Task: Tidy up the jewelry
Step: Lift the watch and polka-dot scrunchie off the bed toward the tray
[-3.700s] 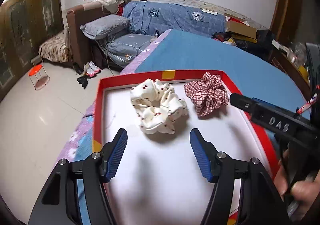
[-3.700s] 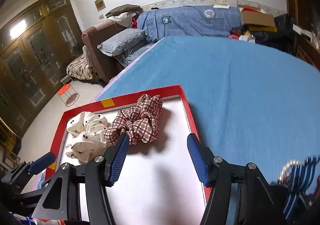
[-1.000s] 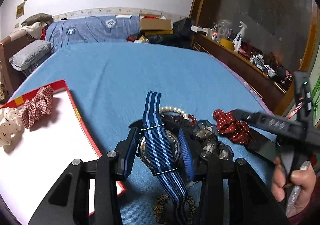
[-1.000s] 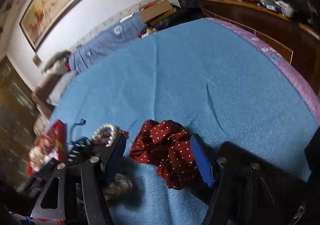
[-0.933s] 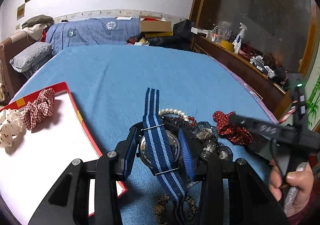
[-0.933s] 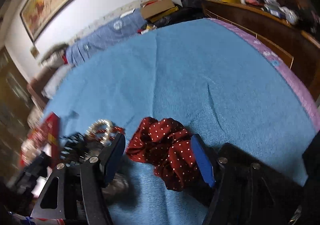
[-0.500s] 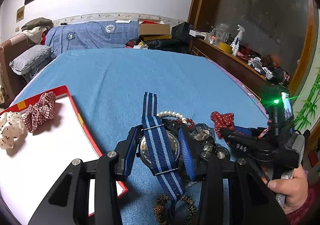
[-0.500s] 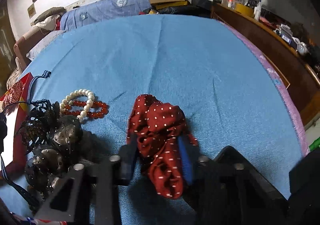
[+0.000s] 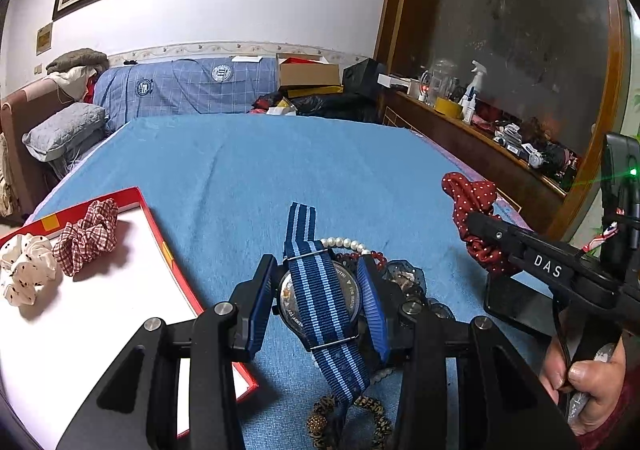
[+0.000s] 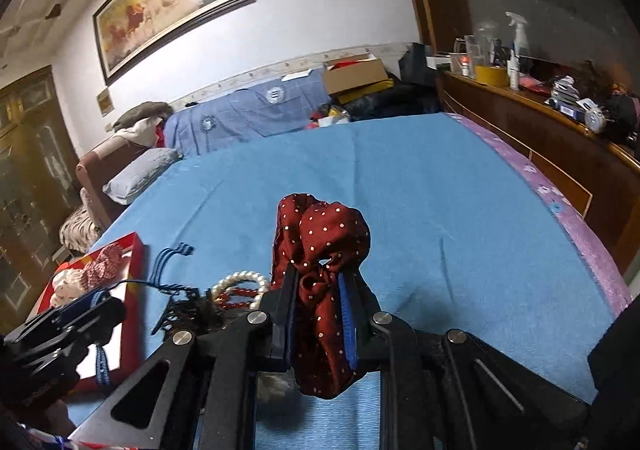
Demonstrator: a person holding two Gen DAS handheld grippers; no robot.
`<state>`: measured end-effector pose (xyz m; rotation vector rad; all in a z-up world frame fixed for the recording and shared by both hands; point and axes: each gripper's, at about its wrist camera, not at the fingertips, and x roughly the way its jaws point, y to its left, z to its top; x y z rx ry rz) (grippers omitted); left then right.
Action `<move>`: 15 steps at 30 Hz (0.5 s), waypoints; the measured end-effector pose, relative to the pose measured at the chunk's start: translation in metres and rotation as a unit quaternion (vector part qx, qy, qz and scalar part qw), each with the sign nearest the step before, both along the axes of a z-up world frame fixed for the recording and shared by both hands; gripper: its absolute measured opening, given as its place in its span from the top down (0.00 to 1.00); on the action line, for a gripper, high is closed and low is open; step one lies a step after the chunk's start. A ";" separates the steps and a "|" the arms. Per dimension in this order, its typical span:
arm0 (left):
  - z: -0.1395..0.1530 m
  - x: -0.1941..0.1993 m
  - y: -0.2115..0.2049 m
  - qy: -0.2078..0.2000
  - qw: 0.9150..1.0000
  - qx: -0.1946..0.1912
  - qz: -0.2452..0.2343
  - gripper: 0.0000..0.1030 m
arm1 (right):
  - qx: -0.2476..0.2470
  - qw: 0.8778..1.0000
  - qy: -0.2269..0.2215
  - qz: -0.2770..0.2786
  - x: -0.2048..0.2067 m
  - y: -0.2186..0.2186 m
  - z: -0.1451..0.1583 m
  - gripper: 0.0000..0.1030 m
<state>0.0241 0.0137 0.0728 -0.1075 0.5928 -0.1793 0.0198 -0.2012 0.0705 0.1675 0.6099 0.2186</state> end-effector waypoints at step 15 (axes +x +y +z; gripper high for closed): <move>-0.006 0.002 -0.007 0.001 1.000 0.024 -0.003 0.61 | -0.011 0.999 -0.007 0.045 -0.014 0.028 -0.005 0.81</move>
